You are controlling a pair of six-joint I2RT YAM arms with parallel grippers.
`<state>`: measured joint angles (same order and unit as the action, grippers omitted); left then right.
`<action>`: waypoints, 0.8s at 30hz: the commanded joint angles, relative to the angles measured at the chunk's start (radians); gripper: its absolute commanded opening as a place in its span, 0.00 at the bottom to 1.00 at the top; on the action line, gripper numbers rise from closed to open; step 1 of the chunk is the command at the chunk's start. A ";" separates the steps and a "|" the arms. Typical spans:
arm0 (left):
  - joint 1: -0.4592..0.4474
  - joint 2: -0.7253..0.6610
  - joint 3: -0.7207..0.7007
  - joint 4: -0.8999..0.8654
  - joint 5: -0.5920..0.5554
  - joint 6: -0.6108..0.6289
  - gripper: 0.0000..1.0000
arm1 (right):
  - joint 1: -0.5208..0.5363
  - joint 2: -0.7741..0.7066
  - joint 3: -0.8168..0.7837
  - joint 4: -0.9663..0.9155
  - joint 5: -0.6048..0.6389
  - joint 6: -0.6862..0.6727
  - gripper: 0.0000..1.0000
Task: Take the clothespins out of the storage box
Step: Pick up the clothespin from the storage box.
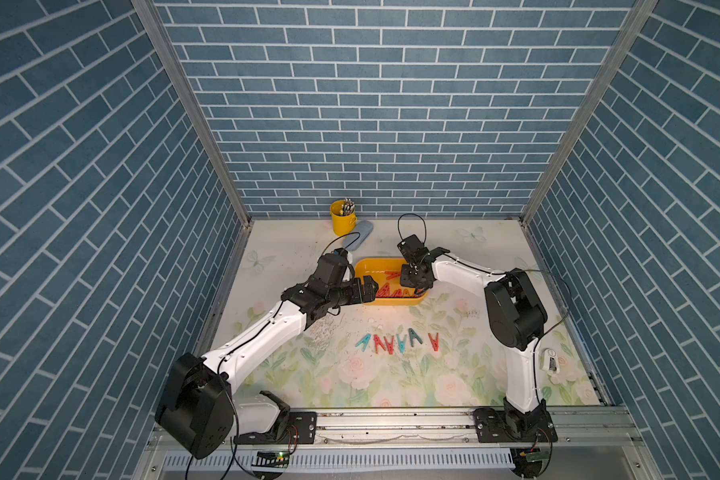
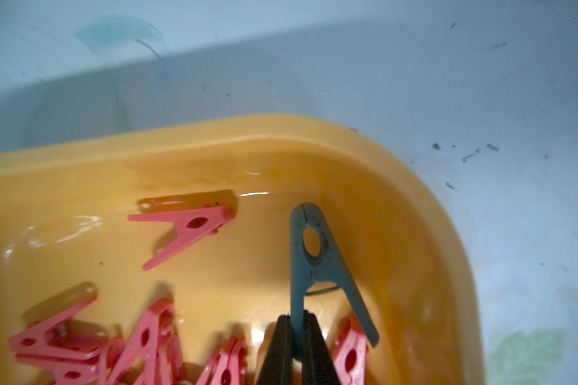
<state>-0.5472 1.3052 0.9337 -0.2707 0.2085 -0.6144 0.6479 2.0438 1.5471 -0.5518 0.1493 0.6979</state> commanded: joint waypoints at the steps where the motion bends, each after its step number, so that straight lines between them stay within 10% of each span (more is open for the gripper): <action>1: 0.007 0.000 -0.012 0.016 0.022 0.007 1.00 | 0.010 -0.102 -0.014 -0.006 -0.004 -0.029 0.00; 24: -0.012 0.082 0.085 0.018 0.044 0.010 1.00 | 0.065 -0.680 -0.669 0.076 -0.069 0.021 0.00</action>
<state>-0.5518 1.3750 0.9779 -0.2501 0.2558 -0.6147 0.6991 1.4105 0.9348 -0.4892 0.1005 0.7021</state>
